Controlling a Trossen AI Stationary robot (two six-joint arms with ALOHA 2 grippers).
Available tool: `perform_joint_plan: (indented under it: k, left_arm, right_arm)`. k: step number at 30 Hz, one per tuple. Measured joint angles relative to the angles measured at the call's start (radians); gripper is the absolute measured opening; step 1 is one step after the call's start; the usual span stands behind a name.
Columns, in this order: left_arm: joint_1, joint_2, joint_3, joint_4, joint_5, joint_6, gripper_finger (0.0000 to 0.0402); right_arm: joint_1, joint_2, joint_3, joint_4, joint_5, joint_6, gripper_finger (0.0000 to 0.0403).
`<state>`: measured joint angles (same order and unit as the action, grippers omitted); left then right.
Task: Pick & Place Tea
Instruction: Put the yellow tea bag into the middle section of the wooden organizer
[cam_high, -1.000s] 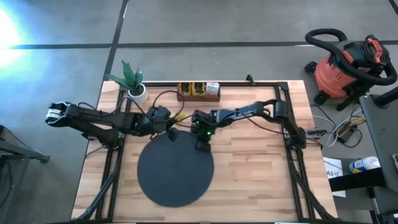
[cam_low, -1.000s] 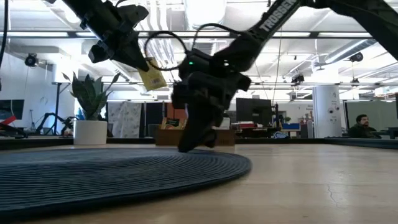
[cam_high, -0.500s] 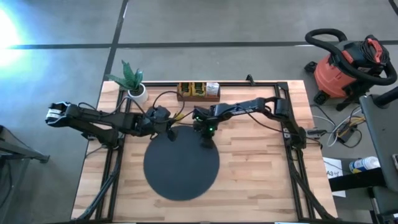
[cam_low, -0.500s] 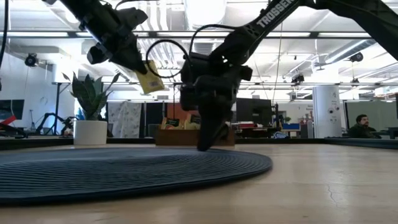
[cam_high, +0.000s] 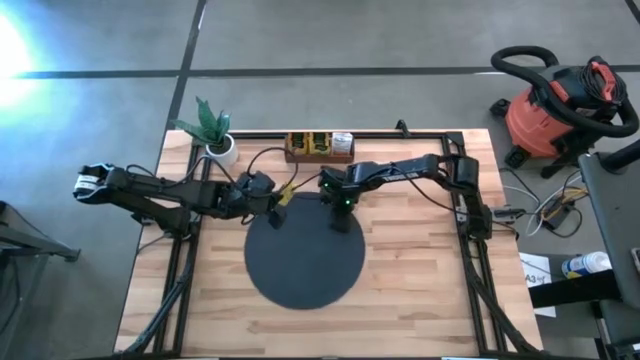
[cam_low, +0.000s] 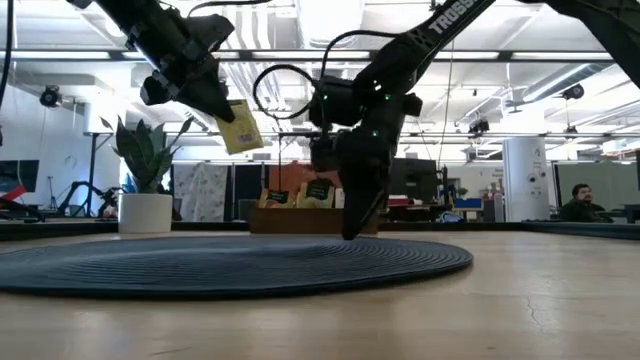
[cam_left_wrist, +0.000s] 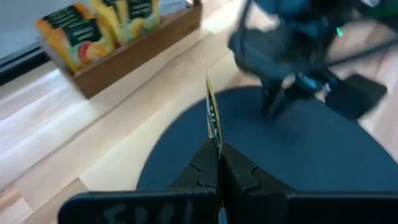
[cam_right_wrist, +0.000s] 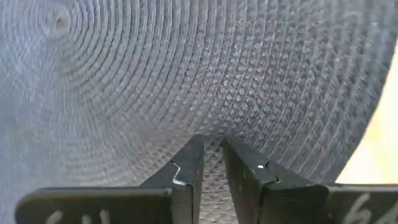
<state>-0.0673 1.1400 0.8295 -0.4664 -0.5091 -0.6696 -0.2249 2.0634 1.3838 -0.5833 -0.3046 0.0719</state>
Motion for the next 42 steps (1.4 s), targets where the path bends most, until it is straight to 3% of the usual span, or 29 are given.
perform_joint_plan:
  k: [10,13,16,18,23,27,42]
  left_arm:
    - [-0.042,0.005,0.006,-0.015,0.086,0.442,0.0000]
    - [-0.045,0.005,0.020,-0.014,0.085,0.506,0.0000]
    - [-0.045,0.005,0.028,-0.012,0.086,0.591,0.0000]
    - [-0.033,0.008,0.035,0.002,0.108,0.567,0.0000]
    - [0.042,0.007,0.043,0.086,0.284,0.278,0.0000]
    - [0.049,0.007,0.037,0.126,0.390,0.240,0.0000]
    - [0.049,0.008,0.034,0.213,0.360,0.207,0.0000]
  right_arm:
    - [-0.048,-0.199,-0.074,0.155,-0.015,0.096,0.0064]
    - [-0.088,-0.252,-0.085,0.179,-0.118,0.130,0.0064]
    - [-0.126,-0.266,-0.085,0.200,-0.290,0.139,0.0064]
    - [-0.131,-0.266,-0.086,0.230,-0.337,0.143,0.0064]
    - [-0.111,-0.268,-0.068,0.248,-0.329,0.115,0.0081]
    - [-0.079,-0.272,-0.054,0.307,-0.321,0.074,0.0100]
    - [-0.034,-0.277,-0.016,0.334,-0.302,0.014,0.0155]
